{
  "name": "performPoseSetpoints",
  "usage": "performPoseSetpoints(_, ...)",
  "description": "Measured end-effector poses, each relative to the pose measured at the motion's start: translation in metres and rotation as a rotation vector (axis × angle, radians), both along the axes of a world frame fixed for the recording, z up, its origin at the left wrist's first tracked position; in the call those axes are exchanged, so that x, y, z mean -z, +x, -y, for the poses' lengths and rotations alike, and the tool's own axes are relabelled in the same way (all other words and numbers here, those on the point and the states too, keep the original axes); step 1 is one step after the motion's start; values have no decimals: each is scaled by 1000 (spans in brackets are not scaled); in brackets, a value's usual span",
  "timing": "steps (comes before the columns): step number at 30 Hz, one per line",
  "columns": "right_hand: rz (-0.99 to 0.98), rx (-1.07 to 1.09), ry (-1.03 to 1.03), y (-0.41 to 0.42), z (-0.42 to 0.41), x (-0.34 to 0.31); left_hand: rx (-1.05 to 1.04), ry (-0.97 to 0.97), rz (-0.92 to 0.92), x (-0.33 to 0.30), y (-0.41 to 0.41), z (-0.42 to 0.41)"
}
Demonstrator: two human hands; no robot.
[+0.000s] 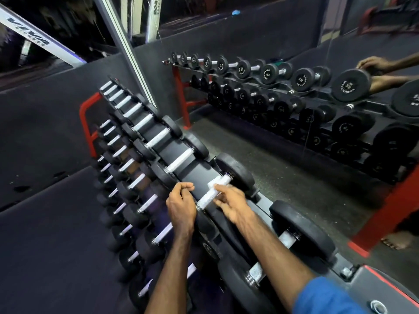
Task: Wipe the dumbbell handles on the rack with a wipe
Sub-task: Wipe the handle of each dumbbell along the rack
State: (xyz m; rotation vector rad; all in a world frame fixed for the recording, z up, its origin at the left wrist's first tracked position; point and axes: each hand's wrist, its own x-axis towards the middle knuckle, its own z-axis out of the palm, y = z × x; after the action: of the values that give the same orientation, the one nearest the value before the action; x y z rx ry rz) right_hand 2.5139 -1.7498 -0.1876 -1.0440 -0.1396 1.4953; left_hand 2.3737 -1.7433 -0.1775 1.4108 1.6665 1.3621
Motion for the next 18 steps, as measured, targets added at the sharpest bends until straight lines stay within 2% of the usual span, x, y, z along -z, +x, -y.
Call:
performPoseSetpoints(2, -16, 82, -19, 11, -1, 3, -1, 1, -3, -1, 1, 0)
performPoseSetpoints(5, 101, -68, 2, 0, 19, 12, -4, -7, -2, -1, 0, -2)
performPoseSetpoints(7, 111, -108, 21, -7, 29, 13, 3, -4, -6, -1, -1, -2)
performPoseSetpoints(12, 99, 92, 31, 10, 24, 0, 3, 0, -17, -1, 2, 1)
performPoseSetpoints(16, 206, -75, 40, -16, 49, 8, 4, 4, -4, -2, 0, -2)
performPoseSetpoints(18, 230, -59, 27, -19, 45, 9, 6, 4, -9, -1, -1, -2)
